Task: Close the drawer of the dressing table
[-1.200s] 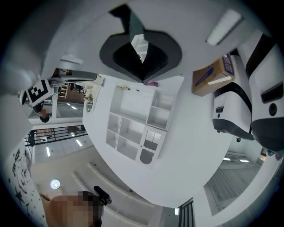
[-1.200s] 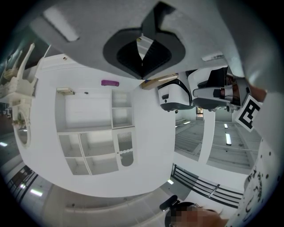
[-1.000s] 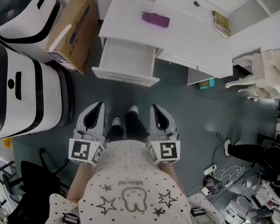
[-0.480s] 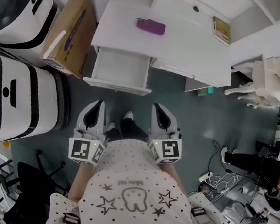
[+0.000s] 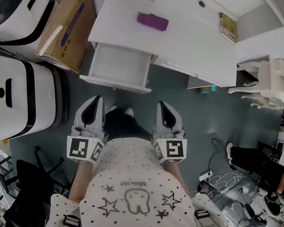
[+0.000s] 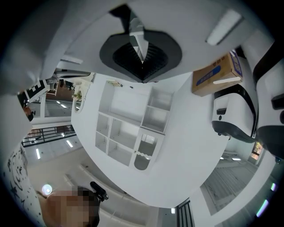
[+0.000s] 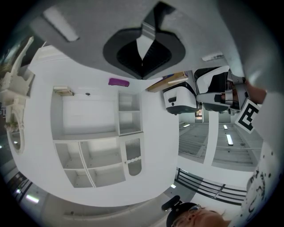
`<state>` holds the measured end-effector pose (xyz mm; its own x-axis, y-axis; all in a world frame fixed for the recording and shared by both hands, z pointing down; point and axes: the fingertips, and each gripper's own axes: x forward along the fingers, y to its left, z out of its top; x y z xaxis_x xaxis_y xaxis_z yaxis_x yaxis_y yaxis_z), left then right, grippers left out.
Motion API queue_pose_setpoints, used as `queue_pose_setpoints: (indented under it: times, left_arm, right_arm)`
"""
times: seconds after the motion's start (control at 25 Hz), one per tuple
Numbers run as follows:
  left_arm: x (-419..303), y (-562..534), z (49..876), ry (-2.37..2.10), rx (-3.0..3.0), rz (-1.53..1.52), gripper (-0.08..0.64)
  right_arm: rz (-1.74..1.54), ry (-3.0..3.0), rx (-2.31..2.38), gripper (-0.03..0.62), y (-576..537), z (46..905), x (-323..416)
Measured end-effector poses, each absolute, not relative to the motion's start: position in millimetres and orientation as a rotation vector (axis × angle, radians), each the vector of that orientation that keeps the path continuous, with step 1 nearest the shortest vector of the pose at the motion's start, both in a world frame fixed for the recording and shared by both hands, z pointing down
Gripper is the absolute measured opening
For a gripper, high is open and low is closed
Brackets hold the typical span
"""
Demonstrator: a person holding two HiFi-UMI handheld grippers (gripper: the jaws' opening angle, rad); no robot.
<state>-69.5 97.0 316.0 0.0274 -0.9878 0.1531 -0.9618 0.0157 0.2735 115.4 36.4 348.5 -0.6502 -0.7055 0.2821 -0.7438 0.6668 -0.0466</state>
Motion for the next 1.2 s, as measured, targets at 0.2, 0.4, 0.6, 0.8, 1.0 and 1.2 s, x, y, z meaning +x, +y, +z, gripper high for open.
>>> queue_pose_setpoints:
  times: [0.2, 0.4, 0.6, 0.8, 1.0, 1.2]
  left_arm:
    - [-80, 82, 314, -1.989, 2.011, -0.115, -0.005]
    - [-94, 65, 312, -1.954, 2.035, -0.105, -0.005]
    - [-115, 45, 308, -1.924, 2.057, -0.092, -0.005]
    - [-127, 30, 308, -1.895, 2.076, -0.076, -0.005]
    - [-133, 27, 318, -1.886, 2.061, -0.064, -0.005]
    - [-146, 32, 325, -1.876, 2.040, -0.046, -0.005]
  right_arm:
    - [0.224, -2.628, 1.190, 0.003, 25, 346, 110]
    - [0.221, -2.612, 1.230, 0.003, 10, 340, 97]
    - [0.232, -2.592, 1.267, 0.003, -7, 337, 77]
    - [0.257, -2.561, 1.325, 0.003, -19, 337, 72]
    - [0.302, -2.532, 1.379, 0.003, -26, 347, 72]
    - [0.327, -2.518, 1.372, 0.003, -21, 353, 60]
